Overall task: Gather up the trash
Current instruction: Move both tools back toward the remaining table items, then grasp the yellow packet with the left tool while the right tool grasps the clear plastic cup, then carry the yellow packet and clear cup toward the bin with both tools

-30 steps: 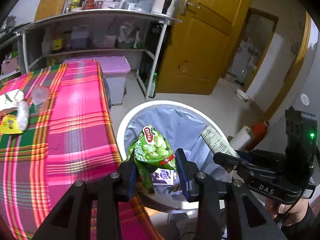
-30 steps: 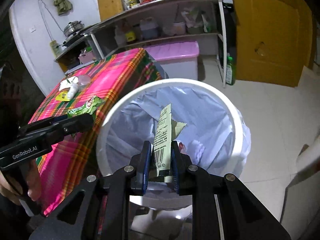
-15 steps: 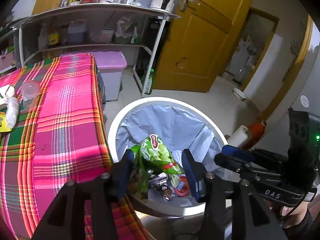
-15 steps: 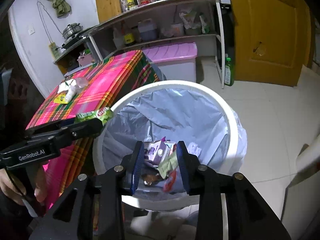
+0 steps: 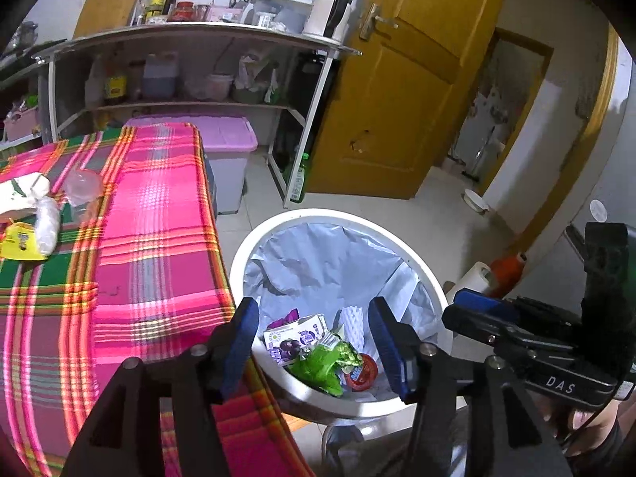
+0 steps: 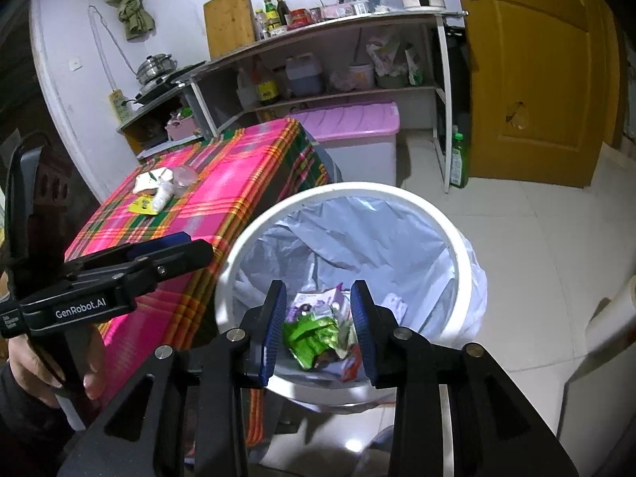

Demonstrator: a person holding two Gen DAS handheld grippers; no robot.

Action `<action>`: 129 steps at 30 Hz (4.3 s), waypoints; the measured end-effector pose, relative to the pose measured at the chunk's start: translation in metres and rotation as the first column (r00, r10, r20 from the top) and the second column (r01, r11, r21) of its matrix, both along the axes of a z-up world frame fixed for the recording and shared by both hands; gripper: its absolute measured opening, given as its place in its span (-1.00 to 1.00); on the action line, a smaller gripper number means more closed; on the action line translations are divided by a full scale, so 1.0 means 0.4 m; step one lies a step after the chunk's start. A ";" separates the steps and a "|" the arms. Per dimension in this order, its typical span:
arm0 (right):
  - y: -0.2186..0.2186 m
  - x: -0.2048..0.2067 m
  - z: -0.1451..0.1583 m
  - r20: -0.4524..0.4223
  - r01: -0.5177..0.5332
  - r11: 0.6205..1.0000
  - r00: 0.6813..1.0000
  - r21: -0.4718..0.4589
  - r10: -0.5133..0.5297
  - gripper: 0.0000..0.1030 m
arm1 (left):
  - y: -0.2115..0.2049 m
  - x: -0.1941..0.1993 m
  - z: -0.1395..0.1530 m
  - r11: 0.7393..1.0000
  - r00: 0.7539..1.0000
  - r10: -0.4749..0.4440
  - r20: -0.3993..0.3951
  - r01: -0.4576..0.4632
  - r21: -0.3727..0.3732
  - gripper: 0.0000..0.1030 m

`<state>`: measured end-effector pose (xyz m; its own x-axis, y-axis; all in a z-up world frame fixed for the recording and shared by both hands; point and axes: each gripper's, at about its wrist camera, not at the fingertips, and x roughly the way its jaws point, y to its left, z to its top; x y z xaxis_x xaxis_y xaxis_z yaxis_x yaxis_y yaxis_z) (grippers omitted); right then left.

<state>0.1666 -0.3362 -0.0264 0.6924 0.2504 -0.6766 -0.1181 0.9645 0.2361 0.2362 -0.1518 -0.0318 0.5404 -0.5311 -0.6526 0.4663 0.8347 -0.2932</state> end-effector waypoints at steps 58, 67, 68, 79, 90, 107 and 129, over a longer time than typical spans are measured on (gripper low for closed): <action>0.406 0.112 0.067 0.001 -0.305 0.948 0.952 -0.089 0.307 -0.32 | 0.489 -0.095 0.082 0.922 0.917 0.384 0.107 -0.386 0.001 0.11; 0.438 0.221 0.056 -0.023 -0.312 0.947 0.950 -0.079 0.312 -0.32 | 0.520 0.014 0.073 0.925 0.922 0.380 0.067 -0.380 -0.012 0.11; 0.442 0.229 0.055 -0.024 -0.314 0.946 0.950 -0.079 0.313 -0.33 | 0.520 0.029 0.070 0.923 0.921 0.385 0.062 -0.385 -0.007 0.11; 0.475 0.333 0.025 -0.050 -0.322 0.943 0.947 -0.081 0.319 -0.33 | 0.531 0.192 0.019 0.902 0.902 0.433 -0.004 -0.433 0.005 0.11; 0.497 0.430 -0.006 -0.076 -0.324 0.944 0.945 -0.066 0.319 -0.33 | 0.546 0.313 -0.054 0.890 0.886 0.454 -0.092 -0.456 -0.003 -0.13; 0.571 0.541 -0.040 -0.112 -0.352 0.934 0.933 -0.069 0.343 -0.33 | 0.592 0.231 -0.039 0.893 0.895 0.443 -0.056 -0.446 -0.064 -0.46; 0.591 0.516 -0.047 -0.103 -0.360 0.929 0.931 -0.082 0.351 -0.44 | 0.614 0.174 -0.029 0.898 0.900 0.435 -0.034 -0.436 -0.059 -0.46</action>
<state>0.3731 -0.0996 -0.0450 0.5090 0.3990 -0.7627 -0.4412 0.8818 0.1668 0.3059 0.0940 -0.0434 0.7146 -0.2864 -0.6382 0.0543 0.9323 -0.3575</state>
